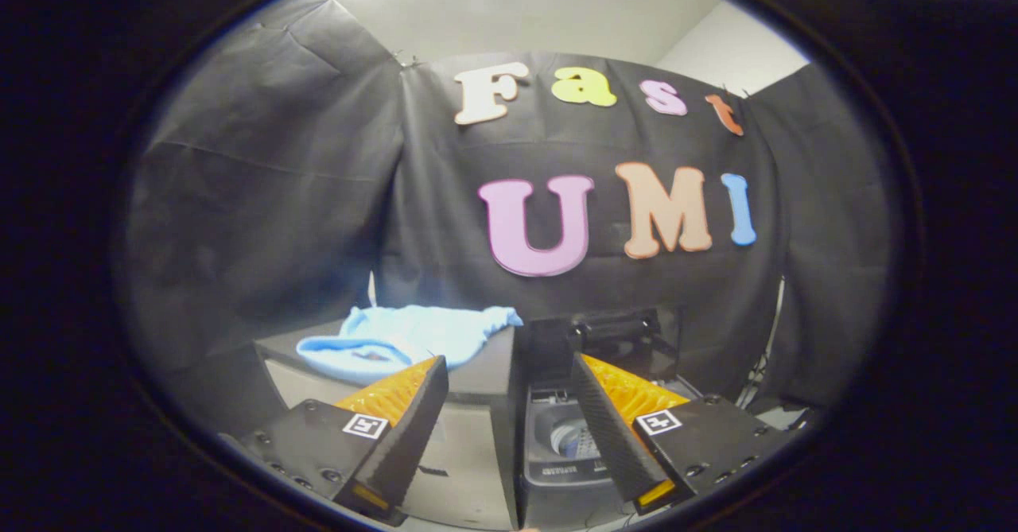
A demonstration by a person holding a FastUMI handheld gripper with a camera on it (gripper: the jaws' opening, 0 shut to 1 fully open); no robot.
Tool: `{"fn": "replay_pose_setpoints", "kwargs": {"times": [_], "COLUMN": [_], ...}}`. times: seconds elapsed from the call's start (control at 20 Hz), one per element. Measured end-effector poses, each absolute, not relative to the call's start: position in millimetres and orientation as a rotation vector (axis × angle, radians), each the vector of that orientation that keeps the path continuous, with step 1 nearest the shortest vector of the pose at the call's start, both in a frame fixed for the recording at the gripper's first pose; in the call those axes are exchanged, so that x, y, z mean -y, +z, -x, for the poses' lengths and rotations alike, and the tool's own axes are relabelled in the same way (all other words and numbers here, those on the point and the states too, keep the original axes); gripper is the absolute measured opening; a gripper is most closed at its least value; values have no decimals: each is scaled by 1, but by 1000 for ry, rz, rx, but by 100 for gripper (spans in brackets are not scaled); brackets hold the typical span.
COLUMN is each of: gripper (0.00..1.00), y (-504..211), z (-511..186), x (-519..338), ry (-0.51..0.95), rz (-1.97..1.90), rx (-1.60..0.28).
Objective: Put the clothes into the washing machine and then close the washing machine lid.
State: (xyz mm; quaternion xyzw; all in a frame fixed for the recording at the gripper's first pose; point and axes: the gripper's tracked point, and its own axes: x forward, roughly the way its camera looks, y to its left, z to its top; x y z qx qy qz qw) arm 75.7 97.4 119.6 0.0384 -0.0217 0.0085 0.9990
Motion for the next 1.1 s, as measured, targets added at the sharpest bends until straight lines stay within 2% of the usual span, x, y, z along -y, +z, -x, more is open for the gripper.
{"fn": "replay_pose_setpoints", "kwargs": {"times": [0.3, 0.95, 1.1], "gripper": [97, 98, 98], "y": [156, 98, 77], "z": [-149, -285, -296], "x": [-145, -196, -219], "ry": [77, 49, 116], "rz": [-233, -98, -107], "rx": [-112, -413, -528]}}
